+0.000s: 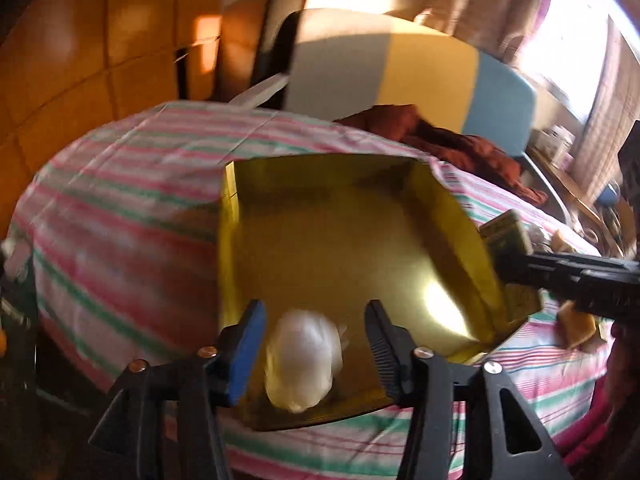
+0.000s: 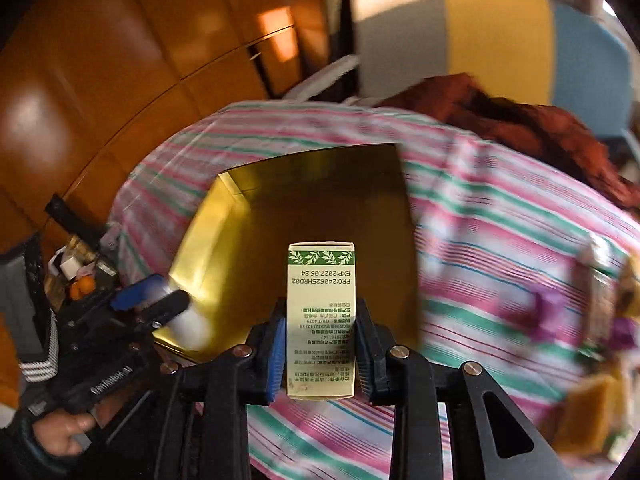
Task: Organize objects
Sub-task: 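Carry both items to the gold tray and open both tools to release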
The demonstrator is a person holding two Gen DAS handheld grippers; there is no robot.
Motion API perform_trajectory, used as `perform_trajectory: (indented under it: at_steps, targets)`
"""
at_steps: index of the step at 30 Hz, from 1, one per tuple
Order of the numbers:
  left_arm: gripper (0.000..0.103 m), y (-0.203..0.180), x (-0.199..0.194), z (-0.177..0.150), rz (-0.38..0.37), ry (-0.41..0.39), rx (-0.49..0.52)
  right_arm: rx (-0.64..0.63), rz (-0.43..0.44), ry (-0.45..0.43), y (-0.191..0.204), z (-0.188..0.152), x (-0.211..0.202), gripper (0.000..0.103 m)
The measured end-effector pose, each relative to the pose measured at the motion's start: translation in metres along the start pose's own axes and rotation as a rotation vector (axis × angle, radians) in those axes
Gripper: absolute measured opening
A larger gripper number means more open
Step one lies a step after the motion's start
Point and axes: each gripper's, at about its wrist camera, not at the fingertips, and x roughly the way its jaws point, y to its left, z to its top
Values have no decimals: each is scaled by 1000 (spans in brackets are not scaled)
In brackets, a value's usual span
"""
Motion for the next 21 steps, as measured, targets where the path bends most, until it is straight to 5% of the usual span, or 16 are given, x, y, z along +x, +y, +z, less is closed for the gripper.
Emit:
perform_trajectory:
  at_steps: [8, 15, 21]
  targets:
    - [64, 21, -10, -15, 40, -29, -73, -70, 57, 52, 43, -6, 35, 60]
    - [64, 9, -35, -13, 85, -108, -78, -176, -111, -99, 61, -29, 9, 92]
    - [64, -3, -46, -12, 98, -140, -36, -268, -393, -321, 78, -47, -11, 103]
